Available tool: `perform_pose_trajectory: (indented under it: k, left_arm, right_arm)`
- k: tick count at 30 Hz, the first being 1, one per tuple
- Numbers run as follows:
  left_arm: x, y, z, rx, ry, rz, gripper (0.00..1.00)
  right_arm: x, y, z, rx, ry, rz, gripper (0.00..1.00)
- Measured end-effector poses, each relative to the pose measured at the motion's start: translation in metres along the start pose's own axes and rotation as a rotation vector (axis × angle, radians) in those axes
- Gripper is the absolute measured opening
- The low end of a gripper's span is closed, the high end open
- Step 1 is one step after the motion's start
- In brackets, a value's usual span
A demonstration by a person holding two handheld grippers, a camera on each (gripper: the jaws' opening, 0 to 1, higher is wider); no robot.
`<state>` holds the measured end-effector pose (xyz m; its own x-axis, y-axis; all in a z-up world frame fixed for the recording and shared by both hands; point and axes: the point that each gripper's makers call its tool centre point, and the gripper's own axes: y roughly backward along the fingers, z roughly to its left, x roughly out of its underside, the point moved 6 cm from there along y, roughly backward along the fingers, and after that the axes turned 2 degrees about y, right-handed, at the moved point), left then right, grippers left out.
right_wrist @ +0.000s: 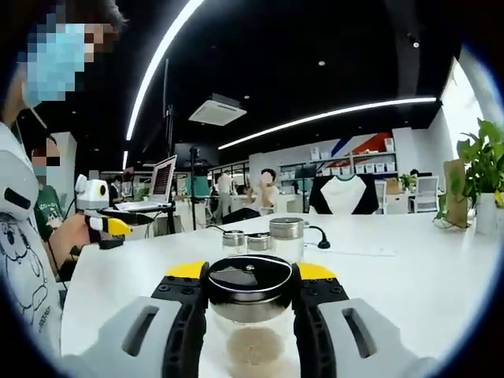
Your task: Rotate the seasoning bottle until the label or dispensing opening points toward the visible target arrow and the bottle remains upright within the marked orientation range
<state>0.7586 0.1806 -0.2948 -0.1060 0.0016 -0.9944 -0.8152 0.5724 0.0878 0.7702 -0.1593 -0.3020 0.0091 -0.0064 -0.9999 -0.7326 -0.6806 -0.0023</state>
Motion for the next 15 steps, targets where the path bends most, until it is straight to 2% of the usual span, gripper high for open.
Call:
perform_pose_trajectory:
  k: [2, 5, 11, 14, 15]
  left_arm:
    - [-0.001, -0.001, -0.001, 0.005, -0.004, -0.002, 0.85]
    - [-0.004, -0.001, -0.003, 0.014, -0.009, -0.012, 0.86]
    - [-0.002, 0.004, -0.004, 0.003, -0.008, -0.011, 0.86]
    - [-0.001, 0.007, -0.003, -0.003, -0.014, -0.004, 0.86]
    - [-0.002, 0.008, -0.003, -0.003, -0.015, -0.006, 0.86]
  right_arm:
    - [0.000, 0.000, -0.003, -0.057, -0.014, -0.014, 0.40]
    - [-0.001, 0.001, -0.008, -0.119, -0.014, 0.002, 0.40]
    - [-0.002, 0.000, -0.013, -0.171, -0.007, 0.008, 0.40]
    - [-0.001, 0.001, -0.015, -0.250, -0.021, -0.026, 0.40]
    - [-0.001, 0.002, -0.016, -0.255, -0.020, -0.028, 0.40]
